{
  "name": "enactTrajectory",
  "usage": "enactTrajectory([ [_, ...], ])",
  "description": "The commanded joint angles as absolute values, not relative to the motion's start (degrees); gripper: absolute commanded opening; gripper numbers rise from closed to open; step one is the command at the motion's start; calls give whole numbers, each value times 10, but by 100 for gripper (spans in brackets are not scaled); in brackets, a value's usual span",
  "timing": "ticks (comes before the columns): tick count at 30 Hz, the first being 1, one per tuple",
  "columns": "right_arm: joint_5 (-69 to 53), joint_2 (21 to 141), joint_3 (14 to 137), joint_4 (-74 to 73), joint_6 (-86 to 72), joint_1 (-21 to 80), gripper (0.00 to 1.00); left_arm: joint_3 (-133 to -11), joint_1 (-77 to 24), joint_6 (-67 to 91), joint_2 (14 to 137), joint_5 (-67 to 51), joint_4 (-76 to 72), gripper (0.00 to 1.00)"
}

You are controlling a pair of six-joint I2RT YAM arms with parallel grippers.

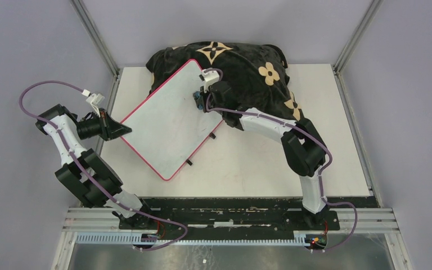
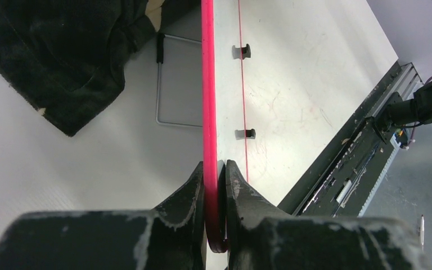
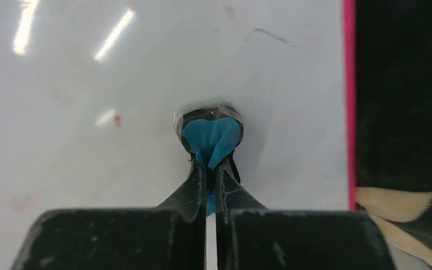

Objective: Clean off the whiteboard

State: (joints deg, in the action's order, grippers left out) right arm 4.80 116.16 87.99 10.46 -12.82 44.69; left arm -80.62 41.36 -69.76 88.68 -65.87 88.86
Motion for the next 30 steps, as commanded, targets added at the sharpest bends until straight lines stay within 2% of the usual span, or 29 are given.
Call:
enactTrajectory([
  [1,74,1180,924,56,-118,421,1,-818,413,-746,875,-604,838,3],
  [19,51,1223,1091,-14,-72,577,1,-804,410,-750,862,-600,838,3],
  [24,69,1234,1107,-24,-72,562,1,-802,410,-753,857,-598,838,3],
  [30,59,1233,1073,-26,-114,479,1,-801,411,-754,855,-597,838,3],
])
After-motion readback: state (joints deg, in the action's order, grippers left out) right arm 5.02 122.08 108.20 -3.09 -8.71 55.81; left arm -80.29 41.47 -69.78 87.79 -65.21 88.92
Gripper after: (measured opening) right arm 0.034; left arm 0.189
